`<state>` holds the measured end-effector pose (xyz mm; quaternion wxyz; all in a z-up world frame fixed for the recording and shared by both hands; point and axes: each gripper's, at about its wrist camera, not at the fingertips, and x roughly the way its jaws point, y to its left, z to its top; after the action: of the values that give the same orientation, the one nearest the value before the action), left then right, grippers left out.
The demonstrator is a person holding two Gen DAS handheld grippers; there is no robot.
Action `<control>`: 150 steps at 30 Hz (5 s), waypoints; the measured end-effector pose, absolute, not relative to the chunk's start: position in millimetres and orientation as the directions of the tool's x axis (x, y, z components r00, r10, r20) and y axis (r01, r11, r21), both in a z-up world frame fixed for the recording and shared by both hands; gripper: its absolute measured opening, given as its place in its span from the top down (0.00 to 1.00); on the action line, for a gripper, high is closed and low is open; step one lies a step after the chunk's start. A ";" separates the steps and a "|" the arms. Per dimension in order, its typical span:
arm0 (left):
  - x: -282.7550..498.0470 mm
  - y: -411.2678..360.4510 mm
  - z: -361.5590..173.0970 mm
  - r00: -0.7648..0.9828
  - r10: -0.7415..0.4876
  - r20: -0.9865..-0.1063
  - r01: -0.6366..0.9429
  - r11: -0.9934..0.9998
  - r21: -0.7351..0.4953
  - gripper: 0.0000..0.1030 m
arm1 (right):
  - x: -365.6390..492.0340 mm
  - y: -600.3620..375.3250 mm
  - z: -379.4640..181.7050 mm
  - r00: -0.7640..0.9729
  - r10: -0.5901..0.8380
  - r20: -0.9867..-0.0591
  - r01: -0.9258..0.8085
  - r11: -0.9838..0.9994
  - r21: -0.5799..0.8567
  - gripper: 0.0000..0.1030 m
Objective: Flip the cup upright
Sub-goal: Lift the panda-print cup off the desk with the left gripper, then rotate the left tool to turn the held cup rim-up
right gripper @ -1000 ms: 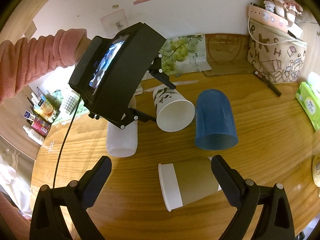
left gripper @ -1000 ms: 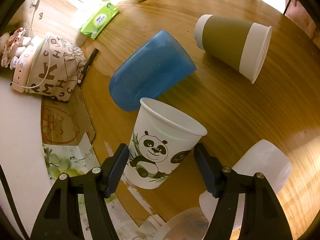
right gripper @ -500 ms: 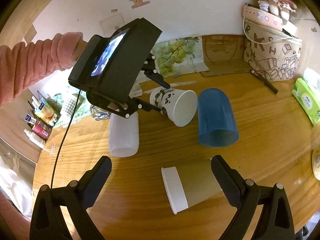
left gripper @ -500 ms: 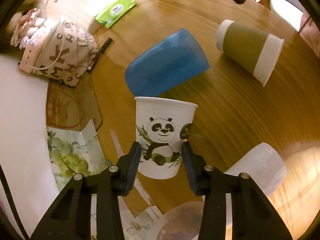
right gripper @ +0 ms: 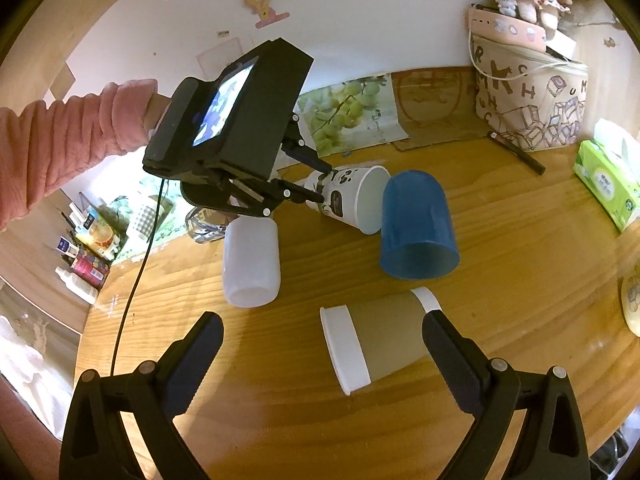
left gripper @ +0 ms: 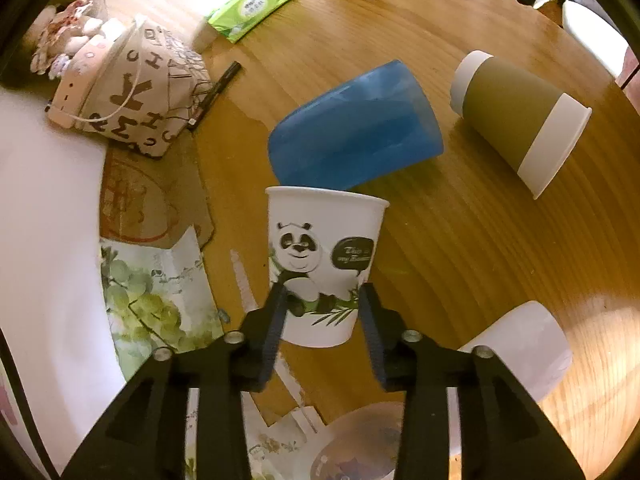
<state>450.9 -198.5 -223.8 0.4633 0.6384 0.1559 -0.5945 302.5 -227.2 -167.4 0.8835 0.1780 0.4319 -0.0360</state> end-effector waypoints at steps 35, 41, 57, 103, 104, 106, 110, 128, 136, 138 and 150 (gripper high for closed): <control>457.5 -241.5 -239.9 0.159 -0.322 -0.933 0.813 -0.494 0.309 0.36 | 298.7 -240.9 -175.2 0.609 0.088 -0.788 0.317 0.884 0.344 0.03; 457.8 -241.5 -239.4 0.148 -0.322 -0.935 0.826 -0.480 0.296 0.37 | 299.4 -239.9 -175.3 0.604 0.090 -0.792 0.322 0.881 0.346 0.03; 459.6 -226.2 -208.2 0.192 -0.368 -0.910 0.907 -0.288 0.308 0.37 | 295.6 -243.9 -166.9 0.640 0.120 -0.759 0.304 0.868 0.394 0.03; 329.9 -97.6 -124.5 0.539 -0.228 -0.811 0.596 0.784 0.176 0.38 | 255.1 -286.3 -116.6 0.711 0.311 -0.631 -0.030 0.910 0.414 0.03; 324.7 -96.8 -125.8 0.537 -0.218 -0.815 0.580 0.797 0.169 0.38 | 254.9 -286.3 -116.8 0.706 0.312 -0.635 -0.036 0.912 0.408 0.03; 313.8 -94.6 -129.9 0.523 -0.201 -0.828 0.547 0.824 0.146 0.38 | 254.4 -286.3 -118.1 0.696 0.319 -0.644 -0.054 0.917 0.396 0.03; 298.6 -89.9 -142.0 0.476 -0.167 -0.863 0.475 0.875 0.093 0.38 | 252.0 -286.2 -121.9 0.674 0.349 -0.651 -0.088 0.913 0.398 0.03; 275.6 -69.2 -189.6 0.319 -0.100 -0.943 0.206 0.978 -0.034 0.38 | 251.5 -274.1 -149.9 0.545 0.450 -0.708 -0.172 0.886 0.431 0.03; 282.1 -68.2 -207.3 0.244 -0.108 -0.964 0.145 0.987 -0.074 0.37 | 265.1 -273.6 -166.8 0.489 0.476 -0.731 -0.164 0.873 0.460 0.03; 283.2 -68.3 -210.4 0.230 -0.114 -0.967 0.136 0.987 -0.084 0.37 | 270.0 -274.0 -170.2 0.477 0.478 -0.737 -0.160 0.872 0.462 0.03; 290.4 -74.8 -225.4 0.178 -0.099 -0.979 0.093 0.992 -0.083 0.37 | 285.3 -274.6 -185.1 0.429 0.492 -0.758 -0.149 0.866 0.477 0.03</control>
<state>290.4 -74.8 -225.4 0.7674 -0.0021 0.6381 -0.0625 285.3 -274.6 -185.1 0.8278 0.1718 0.4978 0.1936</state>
